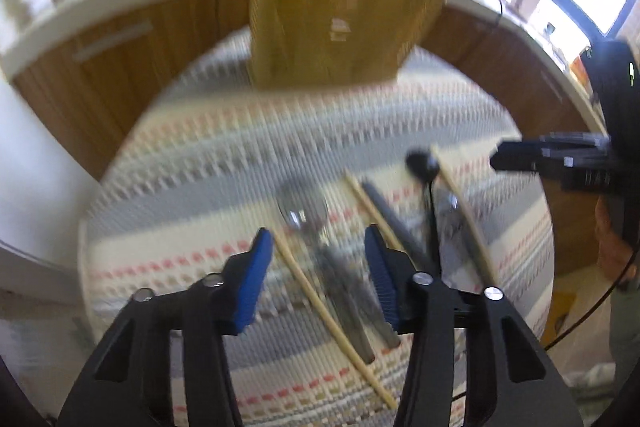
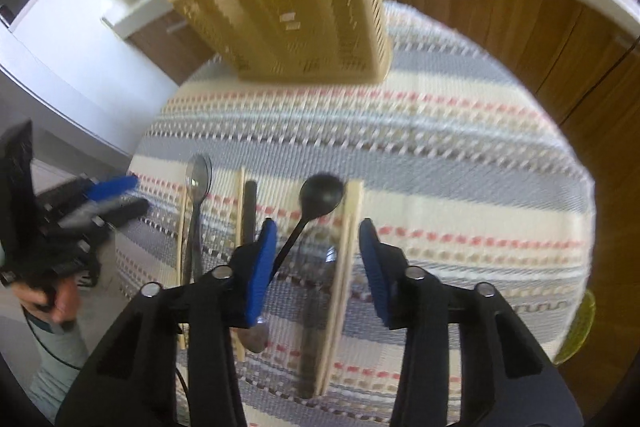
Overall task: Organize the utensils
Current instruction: 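Grasp a clear spoon with the left gripper while the right gripper reaches for the black ladle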
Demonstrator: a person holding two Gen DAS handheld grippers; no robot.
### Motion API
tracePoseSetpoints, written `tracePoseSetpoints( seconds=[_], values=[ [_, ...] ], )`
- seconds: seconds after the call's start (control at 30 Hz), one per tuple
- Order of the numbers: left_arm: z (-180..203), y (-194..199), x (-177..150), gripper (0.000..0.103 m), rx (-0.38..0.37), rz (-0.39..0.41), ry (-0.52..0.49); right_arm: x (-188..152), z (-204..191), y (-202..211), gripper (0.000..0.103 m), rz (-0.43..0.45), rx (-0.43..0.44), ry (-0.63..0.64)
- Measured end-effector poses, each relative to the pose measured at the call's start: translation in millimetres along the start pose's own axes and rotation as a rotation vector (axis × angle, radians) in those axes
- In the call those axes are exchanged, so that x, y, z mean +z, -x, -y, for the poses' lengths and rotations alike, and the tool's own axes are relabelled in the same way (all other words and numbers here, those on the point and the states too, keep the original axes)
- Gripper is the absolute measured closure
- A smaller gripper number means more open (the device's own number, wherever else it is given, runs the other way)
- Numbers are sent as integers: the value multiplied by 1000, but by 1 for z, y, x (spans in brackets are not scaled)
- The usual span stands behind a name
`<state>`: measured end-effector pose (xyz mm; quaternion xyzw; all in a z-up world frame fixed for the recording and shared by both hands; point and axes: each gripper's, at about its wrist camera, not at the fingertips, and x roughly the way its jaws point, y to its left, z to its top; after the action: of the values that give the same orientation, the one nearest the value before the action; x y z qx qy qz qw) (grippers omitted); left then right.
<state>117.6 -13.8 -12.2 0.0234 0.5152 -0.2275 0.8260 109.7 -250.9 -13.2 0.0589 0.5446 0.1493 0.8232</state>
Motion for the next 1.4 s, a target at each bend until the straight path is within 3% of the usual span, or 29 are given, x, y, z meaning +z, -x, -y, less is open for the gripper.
tracePoseSetpoints(
  seconds=[0.17,0.37,0.63,0.73,0.8,0.9,1.0,1.2,1.4],
  values=[
    [-8,-28,-9,70,-28,-71,28,9,0,-26,69,-54,38,-37],
    [-15,-43,-4,70,-59,-89,67,20,1,-62,71,-124,74,-109],
    [-7,-56,11,67,27,-103,40,22,-16,-86,72,-159,12,-70],
    [0,-62,18,68,60,-91,32,20,-35,-92,83,-150,-66,1],
    [4,-66,23,73,85,-84,23,17,-45,-95,89,-144,-109,53],
    [8,-69,27,79,107,-71,19,11,-53,-98,96,-147,-89,85],
    [4,-64,29,98,71,-45,53,6,-59,-99,98,-124,-91,105],
    [-21,-40,27,100,-72,10,155,2,-47,-82,103,-101,-58,100],
    [-54,-28,17,99,-88,10,214,1,-41,-80,103,-99,-53,89]
  ],
)
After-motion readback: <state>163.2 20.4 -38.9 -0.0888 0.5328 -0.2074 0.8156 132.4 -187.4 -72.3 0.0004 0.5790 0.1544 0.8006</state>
